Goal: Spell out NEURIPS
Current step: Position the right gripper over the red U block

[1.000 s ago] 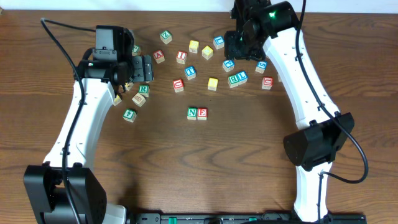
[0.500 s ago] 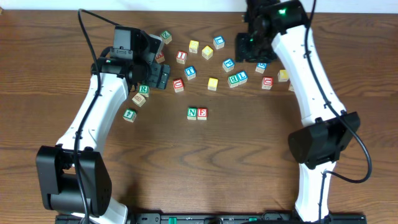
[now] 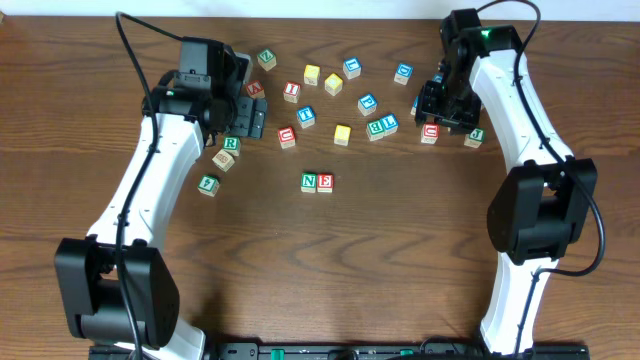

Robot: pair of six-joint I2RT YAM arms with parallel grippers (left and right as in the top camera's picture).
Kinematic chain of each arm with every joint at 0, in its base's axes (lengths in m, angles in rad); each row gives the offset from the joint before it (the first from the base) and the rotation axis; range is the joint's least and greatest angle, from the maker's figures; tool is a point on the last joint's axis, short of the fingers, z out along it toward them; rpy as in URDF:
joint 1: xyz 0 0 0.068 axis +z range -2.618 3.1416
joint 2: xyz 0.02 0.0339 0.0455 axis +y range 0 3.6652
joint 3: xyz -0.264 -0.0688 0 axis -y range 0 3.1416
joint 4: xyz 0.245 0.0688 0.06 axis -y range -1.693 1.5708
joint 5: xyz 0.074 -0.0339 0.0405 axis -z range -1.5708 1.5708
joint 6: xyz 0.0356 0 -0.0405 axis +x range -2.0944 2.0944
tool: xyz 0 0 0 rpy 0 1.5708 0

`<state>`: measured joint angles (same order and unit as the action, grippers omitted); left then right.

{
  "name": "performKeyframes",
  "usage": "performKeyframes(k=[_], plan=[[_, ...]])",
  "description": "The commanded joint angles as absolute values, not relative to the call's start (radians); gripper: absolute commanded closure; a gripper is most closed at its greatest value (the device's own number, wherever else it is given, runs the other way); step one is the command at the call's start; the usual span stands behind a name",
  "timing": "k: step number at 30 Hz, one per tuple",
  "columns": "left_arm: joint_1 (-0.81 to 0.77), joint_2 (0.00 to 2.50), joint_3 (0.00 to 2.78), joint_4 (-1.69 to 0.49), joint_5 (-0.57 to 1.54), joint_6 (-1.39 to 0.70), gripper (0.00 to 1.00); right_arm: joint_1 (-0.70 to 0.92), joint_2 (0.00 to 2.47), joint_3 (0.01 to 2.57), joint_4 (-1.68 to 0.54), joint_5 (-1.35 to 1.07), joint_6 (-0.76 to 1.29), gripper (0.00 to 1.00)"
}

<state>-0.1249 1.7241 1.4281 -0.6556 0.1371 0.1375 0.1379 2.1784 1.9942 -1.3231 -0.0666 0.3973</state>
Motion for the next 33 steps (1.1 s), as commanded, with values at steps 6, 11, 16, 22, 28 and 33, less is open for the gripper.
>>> performKeyframes(k=[6, 11, 16, 22, 28, 33], plan=[[-0.084, 1.689, 1.550, -0.770, 0.093, 0.032, 0.04, 0.129, 2.167, 1.891, -1.234, -0.062, 0.323, 0.36], [-0.048, 1.685, 1.588, -0.770, 0.093, 0.002, 0.04, 0.126, 2.167, 1.851, -1.192, -0.058, 0.298, 0.36], [-0.033, 1.686, 1.588, -0.770, 0.093, 0.002, 0.02, 0.126, 2.169, 1.848, -1.170, -0.051, 0.280, 0.36], [-0.033, 1.686, 1.587, -0.770, 0.093, 0.002, 0.02, 0.126, 2.187, 1.848, -1.147, -0.018, 0.279, 0.37], [-0.033, 1.686, 1.585, -0.770, 0.093, 0.002, 0.02, 0.124, 2.195, 1.847, -1.125, 0.013, 0.279, 0.37], [-0.033, 1.686, 1.585, -0.770, 0.093, 0.002, 0.02, 0.124, 2.199, 1.847, -1.110, 0.013, 0.280, 0.38]])
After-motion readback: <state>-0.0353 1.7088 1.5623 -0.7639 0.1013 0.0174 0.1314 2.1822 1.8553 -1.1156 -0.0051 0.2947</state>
